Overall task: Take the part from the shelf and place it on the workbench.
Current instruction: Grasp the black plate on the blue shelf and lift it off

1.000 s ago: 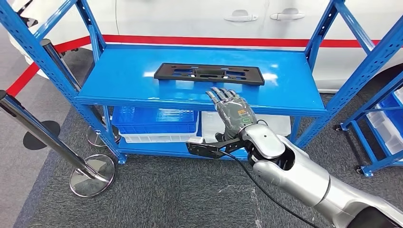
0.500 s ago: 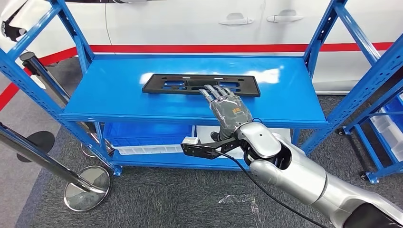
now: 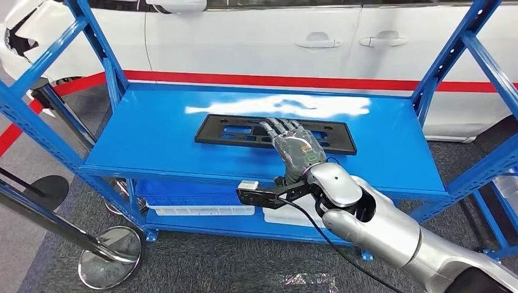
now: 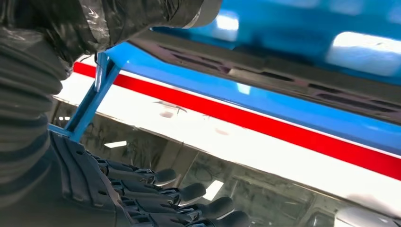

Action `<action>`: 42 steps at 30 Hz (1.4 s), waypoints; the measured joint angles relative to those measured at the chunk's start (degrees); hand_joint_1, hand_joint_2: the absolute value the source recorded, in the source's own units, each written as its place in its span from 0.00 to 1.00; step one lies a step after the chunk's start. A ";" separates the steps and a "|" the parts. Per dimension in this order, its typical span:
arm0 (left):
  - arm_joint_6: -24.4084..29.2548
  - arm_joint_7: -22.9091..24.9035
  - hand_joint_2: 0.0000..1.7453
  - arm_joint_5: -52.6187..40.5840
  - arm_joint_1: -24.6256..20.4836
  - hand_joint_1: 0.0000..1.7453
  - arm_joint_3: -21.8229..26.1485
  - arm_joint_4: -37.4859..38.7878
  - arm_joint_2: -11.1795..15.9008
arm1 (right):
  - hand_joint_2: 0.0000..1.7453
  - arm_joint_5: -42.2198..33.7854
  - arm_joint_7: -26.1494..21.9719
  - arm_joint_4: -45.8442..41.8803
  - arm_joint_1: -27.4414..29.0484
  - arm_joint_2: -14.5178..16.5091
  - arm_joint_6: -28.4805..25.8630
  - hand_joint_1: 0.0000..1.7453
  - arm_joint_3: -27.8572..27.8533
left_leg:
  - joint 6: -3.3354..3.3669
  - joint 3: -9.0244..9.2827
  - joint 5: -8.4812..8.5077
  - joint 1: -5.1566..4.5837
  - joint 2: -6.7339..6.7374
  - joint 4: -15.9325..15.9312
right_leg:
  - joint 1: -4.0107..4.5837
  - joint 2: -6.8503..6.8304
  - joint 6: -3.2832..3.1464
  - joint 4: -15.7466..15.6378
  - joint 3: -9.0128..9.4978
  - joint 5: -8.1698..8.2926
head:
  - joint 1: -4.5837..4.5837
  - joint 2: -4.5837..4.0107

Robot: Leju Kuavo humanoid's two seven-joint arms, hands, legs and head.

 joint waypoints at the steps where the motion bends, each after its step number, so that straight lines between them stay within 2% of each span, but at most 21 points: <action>1: -0.01 0.01 0.00 -0.01 -0.05 0.00 -0.11 0.01 -0.01 | 1.00 -0.31 0.39 0.31 0.14 -0.24 0.75 0.00 -0.01 | -0.34 0.37 -0.87 -0.06 -0.08 0.20 | 0.05 -0.15 -0.39 -2.48 0.36 3.16 | 0.02 0.00; 2: -0.02 0.07 0.00 -0.02 -0.11 0.00 -0.22 0.02 -0.01 | 1.00 -0.67 0.88 0.61 0.39 -0.54 1.62 0.00 -0.03 | -0.72 0.66 -1.63 -0.15 -0.08 0.26 | 0.19 -0.20 -0.90 -3.86 0.54 5.44 | -0.01 0.00; 3: 0.00 0.13 0.00 -0.04 -0.20 0.00 -0.30 0.03 0.01 | 1.00 -1.12 1.43 0.91 0.69 -0.85 2.56 0.00 -0.08 | -1.05 0.97 -1.97 -0.23 -0.07 0.62 | 0.32 -0.24 -1.50 -4.23 0.63 6.05 | -0.01 0.00; 6: 0.24 0.27 0.00 0.18 -0.31 0.00 -0.37 0.03 0.15 | 1.00 -3.56 2.85 1.68 1.30 -2.16 5.54 0.00 -0.44 | -1.77 0.32 -1.60 -0.13 0.16 3.04 | 0.16 -0.11 -2.82 -4.65 1.69 5.44 | 0.00 0.00; 8: -0.18 0.07 0.00 0.69 -0.35 0.00 -0.39 0.03 0.22 | 1.00 -6.21 4.08 2.26 1.85 -3.27 7.61 0.00 -0.68 | -2.30 -2.74 -2.76 0.09 0.33 8.09 | 0.02 -0.01 -3.31 -5.11 2.68 4.99 | -0.08 0.00; 11: -1.55 0.06 0.00 1.31 -0.30 0.00 -0.43 0.03 0.24 | 1.00 -8.98 5.12 3.12 4.17 -5.03 8.71 0.00 -0.93 | -2.96 -8.50 -6.78 0.35 0.41 14.77 | 0.05 0.05 -3.43 -5.26 3.87 3.88 | -0.08 0.00; 12: -1.82 0.25 0.00 1.38 -0.19 0.00 -0.44 0.03 0.21 | 1.00 -9.37 5.18 3.40 5.02 -5.56 8.69 0.00 -1.06 | -2.98 -9.33 -6.45 0.37 0.42 14.31 | 0.07 0.10 -3.41 -5.25 4.33 3.49 | -0.10 0.00; 13: -1.97 0.50 0.00 1.39 -0.10 0.00 -0.44 0.03 0.20 | 1.00 -9.73 5.20 3.66 5.72 -6.01 8.60 0.00 -1.24 | -2.85 -9.33 -4.62 0.38 0.43 12.15 | 0.09 0.15 -3.36 -5.24 4.86 3.13 | -0.10 0.00; 15: -2.06 0.87 0.00 1.40 -0.01 0.00 -0.44 0.04 0.22 | 1.00 -10.36 5.21 4.09 6.64 -6.73 8.21 0.00 -1.69 | -2.36 -7.82 1.11 0.28 0.43 5.26 | 0.16 0.25 -3.20 -5.31 5.88 2.56 | -0.05 0.00; 16: -2.18 0.99 0.00 1.40 -0.06 0.00 -0.44 0.04 0.25 | 1.00 -10.55 5.21 4.32 6.96 -7.01 8.02 0.00 -1.92 | -2.08 -7.24 2.45 0.11 0.44 2.64 | 0.18 0.30 -3.02 -5.41 6.20 2.40 | -0.04 0.00; 19: -3.08 1.20 0.00 1.37 -0.24 0.00 -0.47 0.03 0.30 | 1.00 -10.12 5.22 4.98 7.76 -7.59 7.94 0.00 -2.66 | -1.05 -6.86 3.02 -0.38 0.38 0.63 | 0.23 0.49 -2.03 -5.77 6.64 2.11 | -0.06 0.00; 21: -3.59 1.35 0.00 1.34 -0.22 0.00 -0.48 0.03 0.33 | 1.00 -9.69 5.22 5.39 8.21 -7.97 8.56 0.00 -3.32 | -0.38 -5.96 4.56 -0.04 0.47 -0.24 | 0.30 0.49 -1.28 -5.13 6.71 1.45 | -0.01 0.00; 23: -3.74 1.41 0.00 1.33 -0.31 0.00 -0.54 0.03 0.34 | 1.00 -9.54 5.22 5.87 8.56 -8.35 9.11 0.00 -3.78 | 0.09 -5.27 5.32 0.24 0.62 -1.00 | 0.31 0.40 -0.85 -0.96 5.01 -1.17 | 0.08 0.00; 25: -3.75 1.41 0.00 1.33 -0.41 0.00 -0.58 0.03 0.34 | 1.00 -9.40 5.22 6.28 9.00 -8.52 9.08 0.00 -4.00 | 0.37 -5.33 5.38 0.11 0.65 -1.00 | 0.27 0.37 -0.59 6.27 1.64 -4.75 | 0.09 0.00; 27: -3.77 1.37 0.00 1.34 -0.37 0.00 -0.59 0.03 0.34 | 1.00 -9.08 5.22 6.62 9.48 -8.57 8.33 0.00 -4.13 | 0.42 -5.43 5.19 0.06 0.63 -0.82 | 0.20 0.34 -0.34 9.79 -0.10 -5.39 | 0.08 0.00; 30: -3.81 1.26 0.00 1.36 -0.33 0.00 -0.59 0.03 0.34 | 1.00 -8.62 5.22 6.89 9.67 -8.58 7.22 0.00 -4.17 | 0.40 -5.45 4.95 0.06 0.60 -0.62 | 0.11 0.29 -0.22 8.21 0.65 -3.67 | 0.09 0.00; 35: -3.81 1.21 0.00 1.37 -0.33 0.00 -0.59 0.03 0.34 | 1.00 -8.53 5.22 6.92 9.68 -8.58 7.06 0.00 -4.17 | 0.39 -5.45 4.93 0.06 0.58 -0.57 | 0.09 0.27 -0.22 7.53 1.00 -3.30 | 0.09 0.00; 37: -3.77 1.00 0.00 1.37 -0.35 0.00 -0.60 0.03 0.34 | 1.00 -7.80 5.21 7.04 9.73 -8.59 5.93 0.00 -4.29 | 0.24 -5.49 4.73 0.07 0.52 -0.24 | -0.01 0.19 -0.28 3.50 3.13 -1.71 | 0.10 0.00; 39: -3.38 0.68 0.00 1.36 -0.41 0.00 -0.61 0.03 0.36 | 1.00 -4.30 4.73 7.31 9.82 -8.44 2.06 0.00 -4.92 | -0.56 -5.71 4.03 -0.11 0.39 0.57 | -0.02 0.12 -0.94 -2.67 6.38 0.00 | 0.08 0.00; 40: -3.07 0.55 0.00 1.34 -0.47 0.00 -0.62 0.03 0.36 | 1.00 -1.25 4.07 7.43 9.89 -8.12 -0.50 0.00 -5.52 | -1.39 -7.01 2.39 -0.07 0.37 3.33 | -0.09 0.07 -1.59 -5.26 7.88 0.56 | -0.02 0.00; 42: -2.58 0.48 0.00 1.27 -0.52 0.00 -0.65 0.03 0.33 | 1.00 3.63 2.74 7.49 10.04 -7.33 -3.68 0.00 -6.48 | -2.87 -11.23 -1.32 0.22 0.44 11.18 | -0.24 0.02 -2.74 -5.68 8.43 0.29 | -0.21 0.00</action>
